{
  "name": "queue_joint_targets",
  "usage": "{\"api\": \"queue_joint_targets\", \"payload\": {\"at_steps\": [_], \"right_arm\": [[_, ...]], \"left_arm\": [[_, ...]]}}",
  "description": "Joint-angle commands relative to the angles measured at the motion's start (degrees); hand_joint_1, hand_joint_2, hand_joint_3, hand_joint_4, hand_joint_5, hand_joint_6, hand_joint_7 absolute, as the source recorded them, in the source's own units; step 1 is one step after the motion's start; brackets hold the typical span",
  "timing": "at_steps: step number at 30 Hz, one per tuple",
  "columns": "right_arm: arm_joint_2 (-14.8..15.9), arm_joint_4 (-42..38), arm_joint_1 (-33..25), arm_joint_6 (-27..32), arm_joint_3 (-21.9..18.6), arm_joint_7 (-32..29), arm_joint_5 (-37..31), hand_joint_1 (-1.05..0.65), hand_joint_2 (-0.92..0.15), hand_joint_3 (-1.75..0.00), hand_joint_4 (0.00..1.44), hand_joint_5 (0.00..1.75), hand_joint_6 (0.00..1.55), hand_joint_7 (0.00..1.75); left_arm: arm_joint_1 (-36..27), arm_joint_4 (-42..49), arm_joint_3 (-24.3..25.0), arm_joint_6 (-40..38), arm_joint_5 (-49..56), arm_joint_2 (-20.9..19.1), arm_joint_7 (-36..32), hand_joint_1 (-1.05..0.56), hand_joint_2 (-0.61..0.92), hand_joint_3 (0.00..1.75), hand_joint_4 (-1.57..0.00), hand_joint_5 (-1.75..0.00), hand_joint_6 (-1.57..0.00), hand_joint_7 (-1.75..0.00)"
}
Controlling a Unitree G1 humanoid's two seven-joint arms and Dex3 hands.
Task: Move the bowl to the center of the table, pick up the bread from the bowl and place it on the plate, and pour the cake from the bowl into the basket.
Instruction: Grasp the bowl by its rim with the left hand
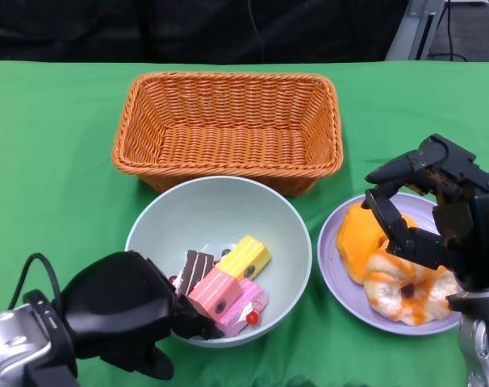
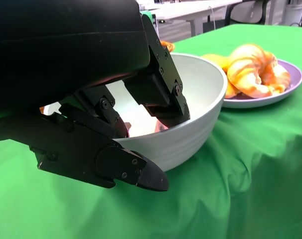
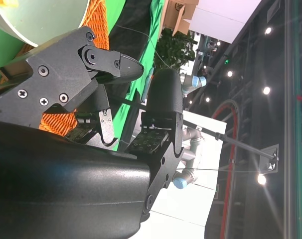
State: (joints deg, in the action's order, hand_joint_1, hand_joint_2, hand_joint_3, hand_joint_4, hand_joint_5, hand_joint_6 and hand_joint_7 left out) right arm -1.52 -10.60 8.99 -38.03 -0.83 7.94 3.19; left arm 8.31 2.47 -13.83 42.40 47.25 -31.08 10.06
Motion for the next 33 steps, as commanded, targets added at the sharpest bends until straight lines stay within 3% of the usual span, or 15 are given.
{"api": "queue_joint_targets", "payload": {"at_steps": [1,14,20,27,30,32,33], "right_arm": [[0.0,1.2,-0.5,0.2,0.1,-0.7,-0.1,-0.17,-0.58,-0.77,0.7,1.38,0.72,1.1],[0.2,1.6,-0.8,0.0,0.3,0.4,1.4,-0.17,-0.54,-0.85,0.7,1.39,0.72,1.1],[-0.2,1.8,-1.2,0.0,0.4,-0.5,0.1,-0.18,-0.53,-0.86,0.7,1.38,0.72,1.1],[-0.2,1.9,-1.3,0.0,0.7,-0.9,-0.2,-0.18,-0.52,-0.88,0.7,1.39,0.73,1.1],[0.0,2.2,-1.6,0.1,0.8,-0.8,-0.1,-0.19,-0.53,-0.87,0.7,1.37,0.72,1.1],[-0.1,2.3,-1.6,0.1,0.9,-0.7,0.2,-0.19,-0.54,-0.85,0.71,1.36,0.73,1.09],[-0.2,2.4,-1.6,0.1,0.9,-0.7,0.3,-0.19,-0.54,-0.85,0.71,1.36,0.73,1.09]], "left_arm": [[0.7,0.7,-1.5,-1.9,0.5,-1.6,1.3,-0.55,0.92,0.02,-0.94,0.0,-0.86,0.0],[0.5,-1.2,-6.3,-13.1,8.3,0.2,-1.1,-0.52,0.92,0.08,-0.93,-0.01,-0.8,0.0],[0.3,0.8,-8.2,-15.2,10.7,1.5,-8.5,-0.45,0.92,0.04,-1.0,-0.03,-0.84,-0.02],[3.1,11.6,-10.9,-9.4,10.7,3.4,-26.6,-0.27,0.87,0.0,-1.17,-0.08,-1.06,-0.07],[5.0,16.6,-12.5,-8.6,11.8,4.0,-31.9,-0.24,0.84,0.0,-1.26,-0.16,-1.16,-0.08],[6.2,19.2,-13.6,-8.9,12.6,4.0,-33.2,-0.25,0.83,0.0,-1.19,-0.38,-1.22,-0.03],[6.8,20.3,-14.1,-9.1,12.9,3.9,-33.7,-0.25,0.83,0.0,-1.11,-0.57,-1.24,-0.02]]}}
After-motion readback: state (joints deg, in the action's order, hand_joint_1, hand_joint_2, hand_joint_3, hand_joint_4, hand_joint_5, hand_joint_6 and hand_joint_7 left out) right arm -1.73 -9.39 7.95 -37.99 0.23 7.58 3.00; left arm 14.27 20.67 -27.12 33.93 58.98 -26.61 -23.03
